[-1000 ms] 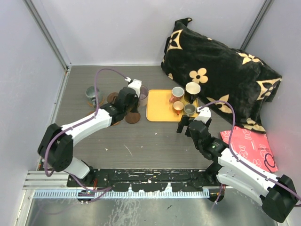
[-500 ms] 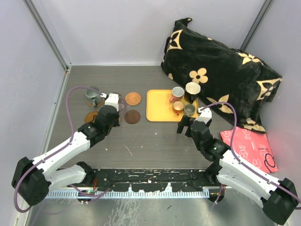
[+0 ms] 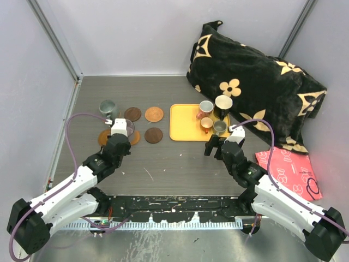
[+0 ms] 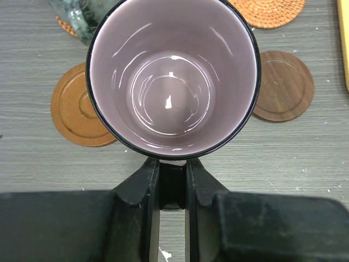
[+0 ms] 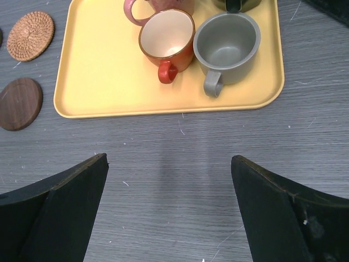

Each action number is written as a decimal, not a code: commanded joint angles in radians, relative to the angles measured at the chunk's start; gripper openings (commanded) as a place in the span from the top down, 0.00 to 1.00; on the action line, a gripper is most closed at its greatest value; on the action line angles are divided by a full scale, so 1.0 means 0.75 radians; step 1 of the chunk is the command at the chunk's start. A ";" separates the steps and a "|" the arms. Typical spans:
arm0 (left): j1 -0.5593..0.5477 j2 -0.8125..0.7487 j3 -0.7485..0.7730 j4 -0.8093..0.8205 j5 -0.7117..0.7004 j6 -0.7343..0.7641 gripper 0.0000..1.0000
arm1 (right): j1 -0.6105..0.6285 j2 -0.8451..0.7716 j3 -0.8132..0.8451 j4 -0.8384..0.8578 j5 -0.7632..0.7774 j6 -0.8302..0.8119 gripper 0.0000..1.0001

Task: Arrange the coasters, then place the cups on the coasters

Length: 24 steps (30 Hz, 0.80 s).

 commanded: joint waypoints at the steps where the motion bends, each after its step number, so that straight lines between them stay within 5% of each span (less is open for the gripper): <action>1: 0.048 -0.059 0.003 0.128 -0.107 -0.050 1.00 | -0.001 -0.041 0.002 0.071 -0.017 0.014 0.00; 12: 0.265 -0.059 -0.033 0.136 -0.067 -0.146 1.00 | -0.001 -0.084 -0.013 0.073 -0.024 0.014 0.00; 24: 0.341 0.021 -0.054 0.166 -0.099 -0.181 1.00 | -0.002 -0.086 -0.015 0.072 -0.024 0.014 0.00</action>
